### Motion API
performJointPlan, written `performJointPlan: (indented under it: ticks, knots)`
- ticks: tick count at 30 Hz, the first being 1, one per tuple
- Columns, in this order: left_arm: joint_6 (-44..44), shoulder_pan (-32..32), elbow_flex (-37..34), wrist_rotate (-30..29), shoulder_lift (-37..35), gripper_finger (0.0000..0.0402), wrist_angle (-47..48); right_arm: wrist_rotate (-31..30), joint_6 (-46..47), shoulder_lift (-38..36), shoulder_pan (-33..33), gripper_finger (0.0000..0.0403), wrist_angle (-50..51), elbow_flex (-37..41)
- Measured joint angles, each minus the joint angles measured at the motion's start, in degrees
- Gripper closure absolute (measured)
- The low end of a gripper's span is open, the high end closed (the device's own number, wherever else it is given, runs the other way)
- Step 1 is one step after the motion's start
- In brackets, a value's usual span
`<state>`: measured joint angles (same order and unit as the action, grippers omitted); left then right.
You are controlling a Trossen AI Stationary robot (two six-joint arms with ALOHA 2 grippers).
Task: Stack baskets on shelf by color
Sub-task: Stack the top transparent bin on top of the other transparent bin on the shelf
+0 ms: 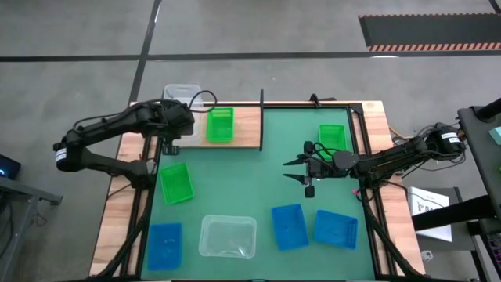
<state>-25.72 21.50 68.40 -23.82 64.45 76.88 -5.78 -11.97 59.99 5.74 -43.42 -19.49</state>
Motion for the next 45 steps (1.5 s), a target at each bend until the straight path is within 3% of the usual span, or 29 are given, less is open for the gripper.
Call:
performJointPlan:
  ticks: [22,34,41,45]
  knots:
    - [-0.7,0.0,-2.6,-0.2,0.0,0.04,0.0,0.0,0.0,0.0,0.0,0.0255,0.0,0.0]
    - [-0.7,0.0,-2.5,0.2,-0.6,0.0331,-1.4,0.0,0.0,0.0,0.0,0.0255,0.1,0.0]
    - [-0.8,-0.2,-2.2,0.2,-1.7,0.0324,-0.9,0.0,0.0,0.0,0.0,0.0255,0.1,0.0]
    - [-0.8,-0.2,1.0,-3.1,-1.8,0.0324,0.6,0.0,0.0,0.0,0.0,0.0255,0.1,0.0]
